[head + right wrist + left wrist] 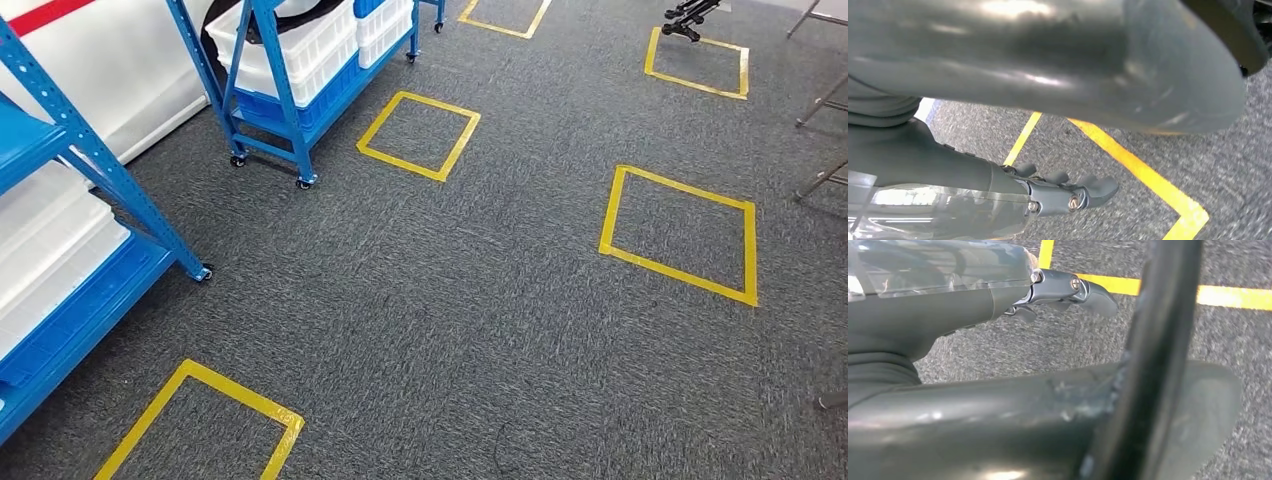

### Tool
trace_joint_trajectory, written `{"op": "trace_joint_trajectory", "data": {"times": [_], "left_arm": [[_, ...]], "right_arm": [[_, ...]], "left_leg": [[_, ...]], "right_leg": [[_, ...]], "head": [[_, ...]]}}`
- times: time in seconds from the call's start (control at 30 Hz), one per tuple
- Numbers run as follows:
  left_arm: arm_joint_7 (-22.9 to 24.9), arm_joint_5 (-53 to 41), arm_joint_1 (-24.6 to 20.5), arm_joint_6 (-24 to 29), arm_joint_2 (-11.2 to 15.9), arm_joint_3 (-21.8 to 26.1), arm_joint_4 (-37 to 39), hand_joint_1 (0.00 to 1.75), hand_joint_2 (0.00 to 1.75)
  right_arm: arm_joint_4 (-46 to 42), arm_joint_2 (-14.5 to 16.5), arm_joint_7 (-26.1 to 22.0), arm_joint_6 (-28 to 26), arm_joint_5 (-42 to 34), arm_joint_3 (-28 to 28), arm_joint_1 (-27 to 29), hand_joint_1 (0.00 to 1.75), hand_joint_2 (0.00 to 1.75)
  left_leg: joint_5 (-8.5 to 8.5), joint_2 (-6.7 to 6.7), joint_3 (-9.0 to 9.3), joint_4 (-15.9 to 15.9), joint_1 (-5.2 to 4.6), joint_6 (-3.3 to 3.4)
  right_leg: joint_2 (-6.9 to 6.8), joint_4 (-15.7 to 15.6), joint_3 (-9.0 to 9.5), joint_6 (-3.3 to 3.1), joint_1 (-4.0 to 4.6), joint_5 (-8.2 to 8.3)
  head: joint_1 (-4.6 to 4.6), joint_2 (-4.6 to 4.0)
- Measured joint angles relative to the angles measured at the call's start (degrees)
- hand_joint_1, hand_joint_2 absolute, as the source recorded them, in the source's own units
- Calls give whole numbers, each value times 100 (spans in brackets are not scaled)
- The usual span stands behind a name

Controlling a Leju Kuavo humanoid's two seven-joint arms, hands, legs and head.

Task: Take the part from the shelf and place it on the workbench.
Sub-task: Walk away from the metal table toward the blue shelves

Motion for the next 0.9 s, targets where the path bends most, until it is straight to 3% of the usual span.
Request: {"op": "trace_joint_trajectory", "data": {"times": [0.07,0.1,0.13,0.17,0.2,0.23,0.3,0.37,0.43,0.47,0.53,0.6,0.67,0.7,0.73,0.8,0.87,0.9], "left_arm": [[-1,-12,-14,0,2,3,0,0,0],[-1,-17,-20,0,3,7,0,0,0],[-1,-20,-24,0,4,11,0,0,0],[-1,-20,-24,0,5,19,0,0,0],[-1,-22,-23,0,5,25,0,0,0],[-1,-24,-22,0,4,31,0,0,0],[-1,-27,-23,-1,-13,37,1,0,0],[-2,-29,-24,-2,-32,41,2,0,0],[-2,-29,-8,-2,-33,53,2,0,0],[-1,-29,3,-2,-33,60,2,0,0],[-1,-30,-2,-2,-33,68,2,0,0],[-1,-29,-26,-2,-28,71,2,0,0],[-1,-28,-26,-2,-21,74,2,0,0],[-1,-28,-17,-2,-19,75,2,0,0],[-1,-28,-10,-2,-16,76,2,0,0],[-1,-28,-16,-2,-15,77,2,0,0],[-2,-26,-30,-1,-11,78,1,0,0],[-2,-24,-28,-1,-9,79,1,0,0]], "right_arm": [[1,4,1,0,12,-1,10,0,0],[2,5,1,0,19,-2,17,0,0],[2,6,1,1,22,-2,23,0,0],[2,7,1,1,25,-2,28,0,0],[2,6,2,1,27,-2,31,0,0],[2,5,2,0,28,-2,33,0,0],[2,-6,3,-1,28,-5,46,0,0],[2,-18,4,-2,30,-11,47,0,0],[2,-15,4,-2,32,-14,22,0,0],[2,-10,4,-2,33,-15,13,0,0],[2,1,4,-1,33,-17,26,0,0],[2,2,5,-2,33,-21,54,0,0],[2,2,5,-2,33,-25,60,0,0],[2,3,5,-1,33,-25,58,0,0],[2,4,5,-1,33,-26,56,0,0],[2,9,6,1,33,-26,54,0,0],[2,12,7,1,33,-30,45,0,0],[2,13,8,1,33,-32,33,0,0]], "left_leg": [[11,-97,-7,-8,-21,63],[13,-154,-12,-8,-42,84],[14,-219,-12,-8,-67,99],[14,-290,-8,-8,-92,107],[14,-370,0,-8,-110,112],[15,-450,9,-8,-121,114],[19,-595,15,-7,-124,112],[33,-716,-3,-14,-112,84],[56,-814,-15,-43,-110,31],[38,-757,-23,-31,-120,9],[-170,-462,-141,242,-147,-30],[-550,-198,-443,910,-136,-87],[-714,-126,-647,1400,-107,-151],[-639,-101,-603,1355,-91,-179],[-479,-56,-449,1093,-79,-200],[-175,189,-25,328,-80,-202],[-74,342,179,-65,-105,-124],[-79,311,169,-71,-122,-74]], "right_leg": [[267,644,-309,-10,-3,-364],[334,1050,-521,-27,8,-529],[364,1368,-702,-53,26,-610],[383,1499,-802,-90,49,-571],[408,1400,-798,-143,83,-412],[461,1103,-698,-206,126,-176],[722,325,-401,-335,213,242],[871,-52,-250,-393,258,368],[756,-124,-213,-404,247,391],[685,-187,-181,-409,230,417],[525,-317,-116,-427,190,472],[352,-343,-99,-442,194,472],[182,-326,-104,-433,187,453],[107,-312,-104,-419,178,439],[37,-289,-101,-398,165,418],[-97,-220,-95,-338,160,354],[-208,-165,-83,-273,175,301],[-255,-160,-74,-245,182,291]], "head": [[1,0],[-1,0],[-1,0],[0,0],[-1,0],[0,0],[0,0],[0,0],[0,0],[-1,0],[-1,0],[-1,0],[-1,0],[-2,0],[-1,0],[-2,0],[-1,0],[-1,0]]}}
